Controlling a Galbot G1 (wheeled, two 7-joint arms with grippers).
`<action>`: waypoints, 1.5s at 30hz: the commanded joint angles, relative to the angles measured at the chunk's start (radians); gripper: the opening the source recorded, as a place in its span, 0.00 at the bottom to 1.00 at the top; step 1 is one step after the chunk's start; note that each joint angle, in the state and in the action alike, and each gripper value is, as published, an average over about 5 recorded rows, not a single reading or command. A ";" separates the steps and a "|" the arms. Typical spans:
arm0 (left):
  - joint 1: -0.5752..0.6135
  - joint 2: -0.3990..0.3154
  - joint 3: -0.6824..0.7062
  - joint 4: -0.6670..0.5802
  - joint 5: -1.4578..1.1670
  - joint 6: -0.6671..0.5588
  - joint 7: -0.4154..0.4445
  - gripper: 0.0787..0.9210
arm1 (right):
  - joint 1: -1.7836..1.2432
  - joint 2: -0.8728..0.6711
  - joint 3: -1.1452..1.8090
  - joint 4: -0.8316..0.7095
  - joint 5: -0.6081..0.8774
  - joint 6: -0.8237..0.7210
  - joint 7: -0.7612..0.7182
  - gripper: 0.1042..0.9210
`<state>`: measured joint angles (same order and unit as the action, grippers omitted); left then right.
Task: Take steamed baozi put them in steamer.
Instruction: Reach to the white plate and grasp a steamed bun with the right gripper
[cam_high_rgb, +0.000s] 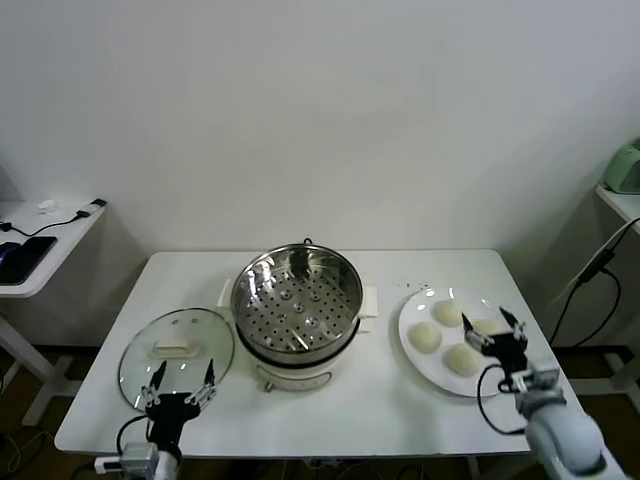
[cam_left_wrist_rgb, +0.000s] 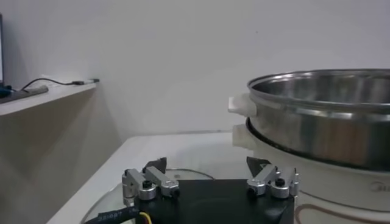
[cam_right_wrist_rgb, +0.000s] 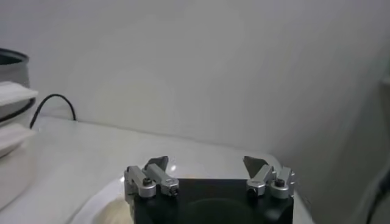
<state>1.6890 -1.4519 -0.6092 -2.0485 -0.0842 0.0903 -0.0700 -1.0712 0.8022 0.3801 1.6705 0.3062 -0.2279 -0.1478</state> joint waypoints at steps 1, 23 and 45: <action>-0.003 0.006 0.000 0.012 -0.004 -0.021 -0.001 0.88 | 0.576 -0.399 -0.465 -0.189 -0.170 -0.025 -0.543 0.88; -0.003 0.008 0.012 0.033 0.007 -0.053 0.007 0.88 | 1.531 -0.028 -1.723 -0.765 -0.121 0.183 -0.998 0.88; -0.021 0.014 0.011 0.068 0.020 -0.042 0.003 0.88 | 1.223 0.197 -1.442 -1.045 -0.205 0.129 -0.920 0.88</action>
<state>1.6679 -1.4376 -0.5982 -1.9816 -0.0649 0.0481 -0.0666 0.1927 0.9304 -1.0947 0.7358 0.1286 -0.0908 -1.0683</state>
